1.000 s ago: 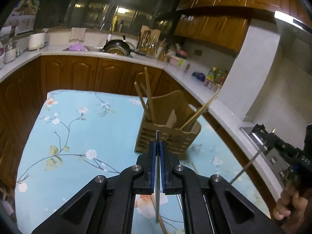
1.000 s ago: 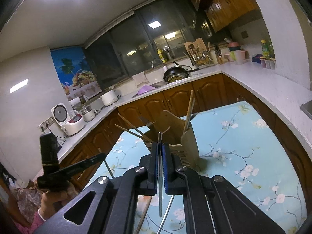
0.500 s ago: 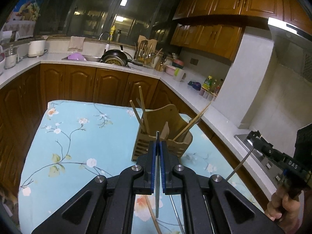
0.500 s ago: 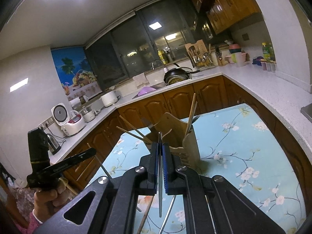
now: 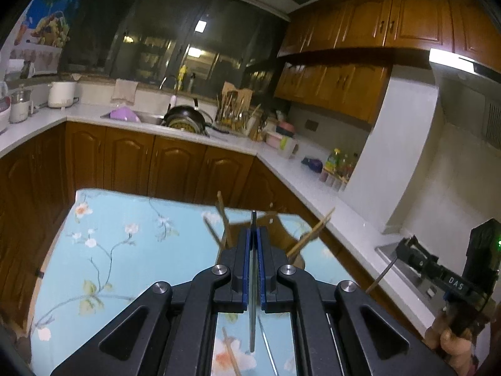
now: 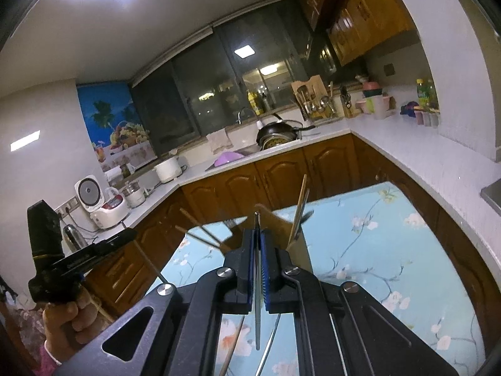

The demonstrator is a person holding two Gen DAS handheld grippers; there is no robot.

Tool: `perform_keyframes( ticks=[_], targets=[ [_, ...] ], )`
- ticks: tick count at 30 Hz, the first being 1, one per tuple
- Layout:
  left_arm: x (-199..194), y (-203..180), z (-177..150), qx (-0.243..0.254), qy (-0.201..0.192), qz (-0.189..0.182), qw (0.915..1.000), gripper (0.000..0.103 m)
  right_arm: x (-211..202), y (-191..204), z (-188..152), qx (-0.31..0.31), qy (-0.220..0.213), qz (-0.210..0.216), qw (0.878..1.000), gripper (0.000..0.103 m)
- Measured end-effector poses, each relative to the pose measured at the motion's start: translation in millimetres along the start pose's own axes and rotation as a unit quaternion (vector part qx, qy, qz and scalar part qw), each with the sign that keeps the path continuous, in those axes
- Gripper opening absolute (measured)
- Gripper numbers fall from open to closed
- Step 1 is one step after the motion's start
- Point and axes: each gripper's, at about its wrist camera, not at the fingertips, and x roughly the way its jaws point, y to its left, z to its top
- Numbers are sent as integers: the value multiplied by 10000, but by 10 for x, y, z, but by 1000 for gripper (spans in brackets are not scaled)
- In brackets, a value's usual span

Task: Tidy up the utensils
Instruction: 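Lift the chopsticks with both tools and carry them above the wooden holder, then lower the chopsticks into the holder and open both tools to release them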

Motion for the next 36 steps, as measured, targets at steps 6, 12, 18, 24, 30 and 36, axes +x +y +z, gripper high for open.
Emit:
perform_keyframes(
  ticks=[6, 12, 18, 24, 30, 36],
  targets=[
    [148, -20, 228, 56, -418, 19, 9991, 2, 79, 1, 278, -63, -354, -76, 9993, 4],
    [407, -47, 431, 99, -830, 105, 9964, 2, 243, 5, 597, -164, -705, -202, 9972, 4],
    [803, -36, 337, 139, -1021, 352, 9941, 2, 515, -6, 703, -272, -875, -358, 9952, 4],
    [1193, -24, 52, 73, -962, 529, 9939, 2, 769, 22, 563, -509, -850, -543, 9936, 4],
    [1480, -40, -158, 125, -657, 628, 9958, 2, 963, -28, 292, -500, -621, -609, 9950, 4],
    [1583, -81, -120, 309, -492, 691, 9959, 3, 1108, -154, 83, -335, -283, -650, 9969, 4]
  ],
)
